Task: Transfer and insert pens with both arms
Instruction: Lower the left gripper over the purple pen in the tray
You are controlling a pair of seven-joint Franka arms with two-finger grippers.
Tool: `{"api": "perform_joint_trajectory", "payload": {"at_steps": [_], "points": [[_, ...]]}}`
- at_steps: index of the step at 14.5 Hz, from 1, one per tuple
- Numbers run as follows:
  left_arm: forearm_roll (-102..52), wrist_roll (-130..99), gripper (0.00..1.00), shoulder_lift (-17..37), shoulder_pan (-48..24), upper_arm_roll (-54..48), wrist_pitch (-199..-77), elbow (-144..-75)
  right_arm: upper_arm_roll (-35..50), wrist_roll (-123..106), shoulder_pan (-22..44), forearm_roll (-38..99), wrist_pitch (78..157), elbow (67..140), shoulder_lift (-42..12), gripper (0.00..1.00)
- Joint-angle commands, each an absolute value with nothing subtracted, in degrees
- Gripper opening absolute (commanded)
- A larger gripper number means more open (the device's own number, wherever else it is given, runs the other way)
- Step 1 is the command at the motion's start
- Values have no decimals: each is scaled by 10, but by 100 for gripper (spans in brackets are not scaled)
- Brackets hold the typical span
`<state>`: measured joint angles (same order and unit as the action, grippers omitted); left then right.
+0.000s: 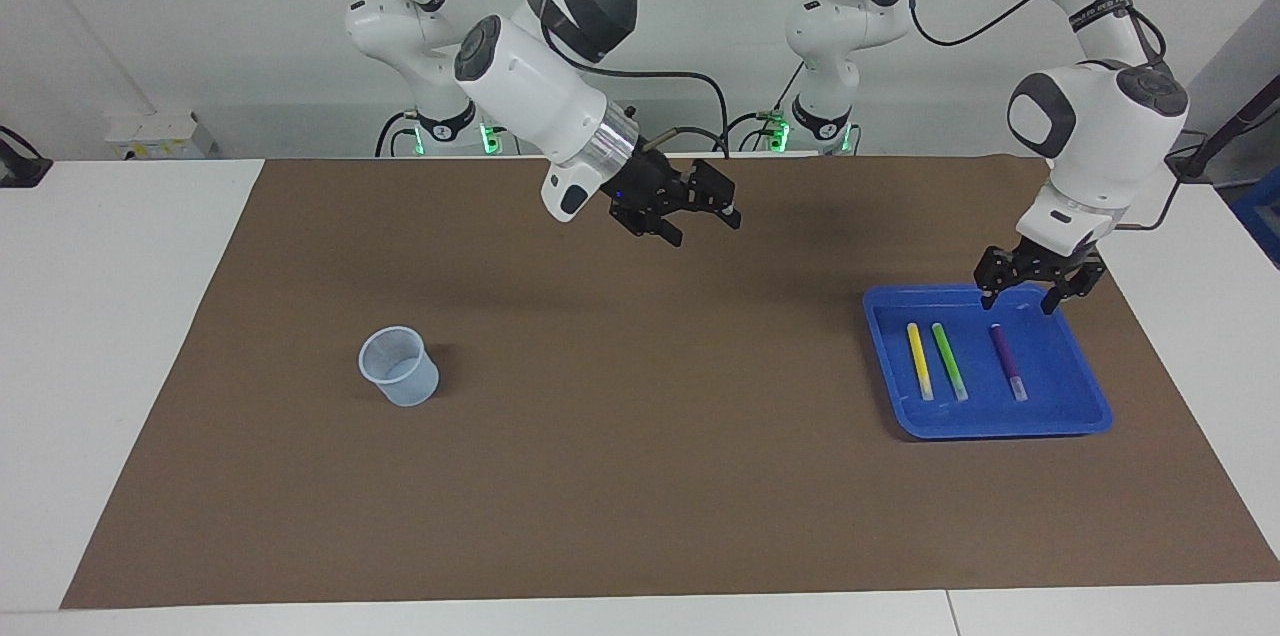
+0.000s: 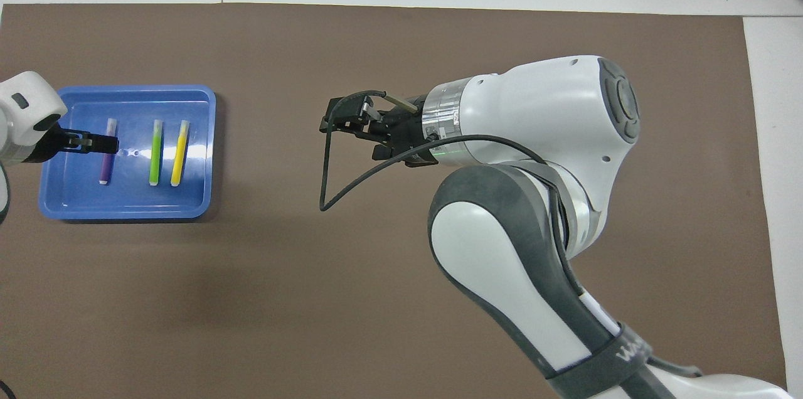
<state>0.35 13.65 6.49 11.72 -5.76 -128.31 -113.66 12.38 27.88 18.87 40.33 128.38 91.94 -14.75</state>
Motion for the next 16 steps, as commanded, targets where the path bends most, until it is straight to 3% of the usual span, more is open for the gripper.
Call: {"api": "perform_joint_trajectory", "payload": {"at_steps": [1, 3, 4, 10, 14, 16], "points": [[1, 102, 90, 117, 122, -59, -1288, -1120, 124, 266, 187, 396, 1275, 916, -150, 100], [3, 103, 90, 203, 134, -60, -1301, -1079, 124, 259, 187, 395, 1274, 916, -150, 100], [2, 102, 89, 217, 128, -60, -1318, -1078, 124, 257, 186, 395, 1274, 916, -150, 100], [3, 103, 87, 239, 136, -59, -1301, -1036, 124, 256, 186, 382, 1273, 918, -149, 100], [-5, 99, 84, 235, 127, -61, -1267, -1051, 124, 252, 187, 357, 1259, 920, -148, 100], [5, 100, 84, 243, 134, -60, -1281, -1015, 124, 249, 186, 356, 1257, 920, -148, 100]]}}
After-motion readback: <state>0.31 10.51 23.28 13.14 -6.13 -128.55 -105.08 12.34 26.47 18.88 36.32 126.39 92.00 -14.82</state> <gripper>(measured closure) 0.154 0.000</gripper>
